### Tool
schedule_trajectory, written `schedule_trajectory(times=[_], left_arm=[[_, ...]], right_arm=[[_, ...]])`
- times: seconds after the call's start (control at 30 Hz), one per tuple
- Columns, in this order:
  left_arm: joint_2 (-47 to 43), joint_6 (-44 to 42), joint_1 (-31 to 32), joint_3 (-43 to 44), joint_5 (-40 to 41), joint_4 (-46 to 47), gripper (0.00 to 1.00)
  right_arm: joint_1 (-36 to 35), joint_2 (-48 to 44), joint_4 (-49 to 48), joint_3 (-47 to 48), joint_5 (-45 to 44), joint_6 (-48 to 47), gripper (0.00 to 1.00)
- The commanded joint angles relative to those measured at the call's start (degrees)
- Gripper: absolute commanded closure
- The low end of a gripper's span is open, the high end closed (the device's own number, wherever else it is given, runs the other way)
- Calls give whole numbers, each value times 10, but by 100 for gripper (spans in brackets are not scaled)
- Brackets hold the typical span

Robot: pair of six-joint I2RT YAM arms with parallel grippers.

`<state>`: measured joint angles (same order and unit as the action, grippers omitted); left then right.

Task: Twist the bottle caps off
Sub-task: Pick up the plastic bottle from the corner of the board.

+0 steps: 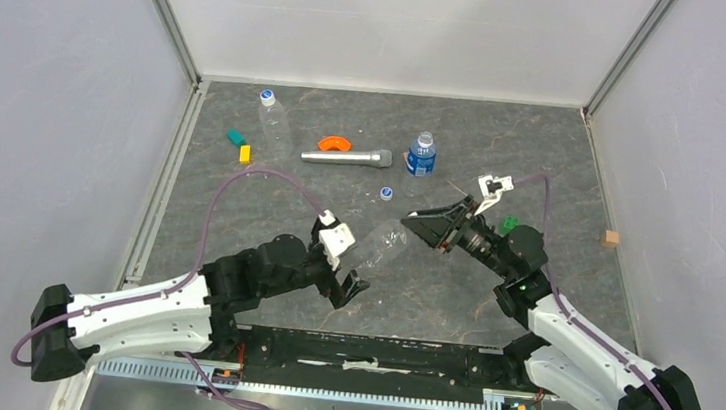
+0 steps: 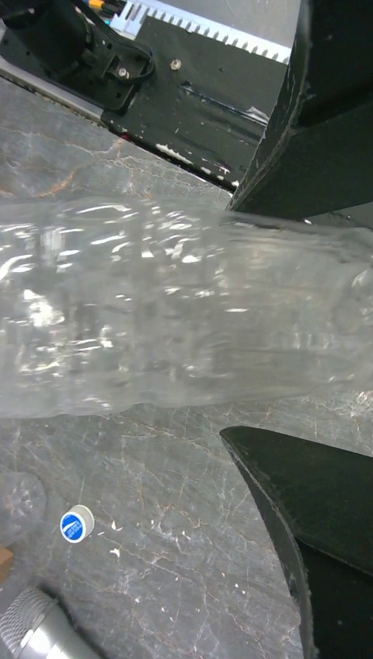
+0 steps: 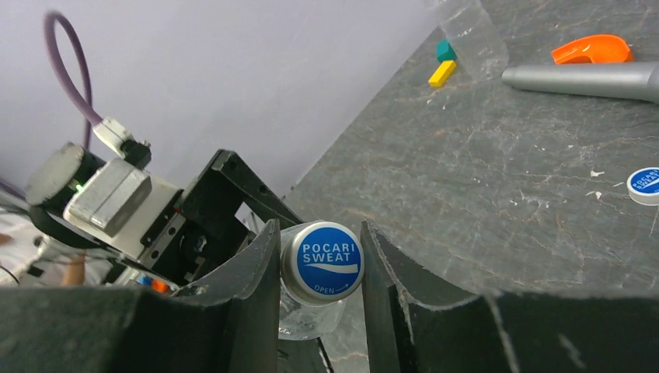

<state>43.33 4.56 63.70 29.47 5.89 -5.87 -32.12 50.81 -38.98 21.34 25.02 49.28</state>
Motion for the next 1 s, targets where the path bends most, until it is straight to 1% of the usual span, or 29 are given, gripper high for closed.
schedule_trajectory(times=[0.0, 0.1, 0.23, 0.4, 0.5, 0.57, 0.7, 0.83, 0.97], left_arm=[[44, 11, -1, 47, -15, 19, 0], [72, 25, -1, 59, -8, 32, 0], [94, 44, -1, 63, 34, 47, 1], [140, 43, -1, 96, 68, 17, 15], [166, 41, 1, 111, 75, 15, 20], [181, 39, 2, 117, 78, 15, 23], [210, 25, 5, 122, 79, 3, 28], [214, 23, 6, 112, 83, -2, 28], [212, 18, 7, 99, 97, 11, 29]], right_arm=[[-19, 15, -11, 32, 54, -85, 97], [-32, 17, 24, 43, 33, -104, 96], [-47, 19, 99, 64, -47, -95, 95], [-71, 27, 138, 69, -139, -57, 96], [-88, 45, 189, 95, -180, -54, 97], [-98, 53, 198, 101, -194, -47, 97], [-104, 49, 173, 85, -216, -14, 97], [-105, 46, 178, 88, -221, -10, 97], [-105, 49, 171, 90, -205, -2, 97]])
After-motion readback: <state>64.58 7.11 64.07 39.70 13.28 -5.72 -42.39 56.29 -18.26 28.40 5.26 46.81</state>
